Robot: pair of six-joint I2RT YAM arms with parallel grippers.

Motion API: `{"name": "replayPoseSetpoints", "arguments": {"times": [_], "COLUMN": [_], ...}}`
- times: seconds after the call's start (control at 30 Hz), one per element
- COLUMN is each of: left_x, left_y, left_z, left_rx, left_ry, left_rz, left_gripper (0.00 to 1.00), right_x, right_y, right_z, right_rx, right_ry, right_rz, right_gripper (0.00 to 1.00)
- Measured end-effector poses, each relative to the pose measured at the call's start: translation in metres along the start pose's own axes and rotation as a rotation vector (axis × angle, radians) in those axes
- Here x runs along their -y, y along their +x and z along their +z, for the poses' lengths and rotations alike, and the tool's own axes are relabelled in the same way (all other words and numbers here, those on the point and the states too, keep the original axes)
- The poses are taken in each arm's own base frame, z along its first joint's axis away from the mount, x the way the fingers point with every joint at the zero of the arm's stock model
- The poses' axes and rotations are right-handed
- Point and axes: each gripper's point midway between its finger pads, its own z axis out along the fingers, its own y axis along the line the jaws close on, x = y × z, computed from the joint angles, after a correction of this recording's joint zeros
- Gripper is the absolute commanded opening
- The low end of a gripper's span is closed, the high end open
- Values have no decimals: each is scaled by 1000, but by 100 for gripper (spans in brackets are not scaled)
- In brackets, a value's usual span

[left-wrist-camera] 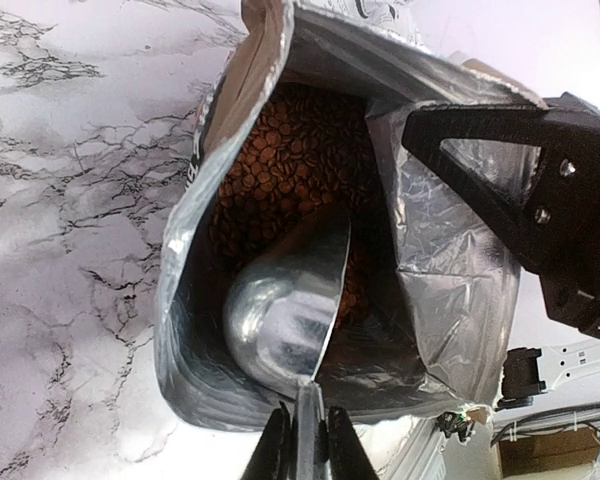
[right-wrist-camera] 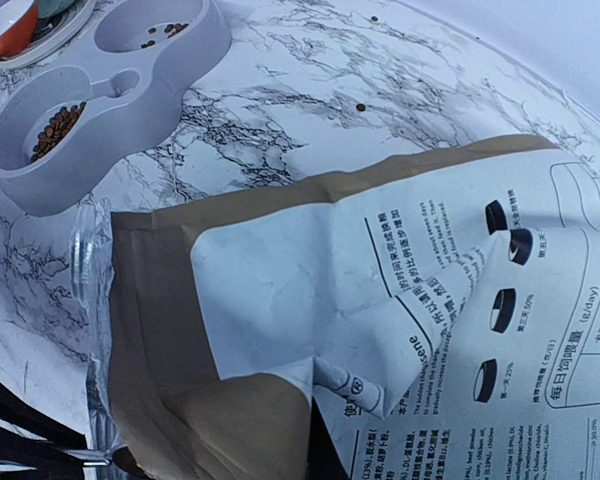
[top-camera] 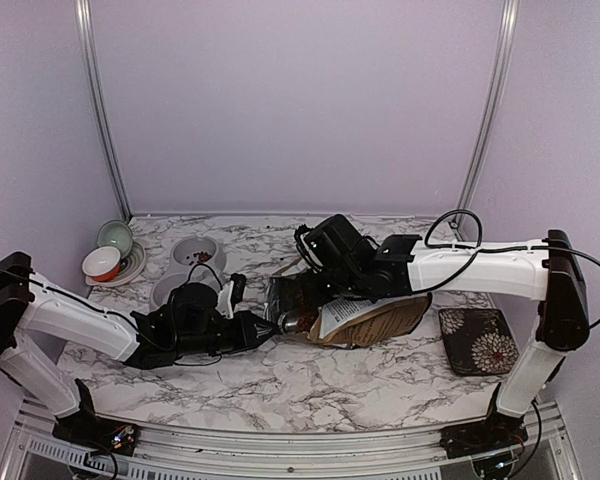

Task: Serve the pet food
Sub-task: Collect the pet food from the pet food bag.

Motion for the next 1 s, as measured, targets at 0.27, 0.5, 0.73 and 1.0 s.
{"name": "replayPoseSetpoints", "arguments": {"times": [0.27, 0.5, 0.73, 1.0], "left_x": [-5, -5, -4, 7], "left_y": [-9, -17, -20, -28], "left_z": [-12, -19, -25, -30], "left_rx": [19, 40, 44, 49], "left_ry": [7, 15, 30, 87], "left_rz": [-27, -40, -68, -126], "left_gripper": [0, 0, 0, 0], "right_x": [0, 0, -1, -1], "right_y": [0, 0, -1, -1], "right_z": [0, 0, -1, -1], "right_rx": [0, 0, 1, 0], "right_ry": [1, 2, 2, 4], "right_rz": [-1, -2, -3, 0], "right_gripper": [0, 0, 0, 0]}}
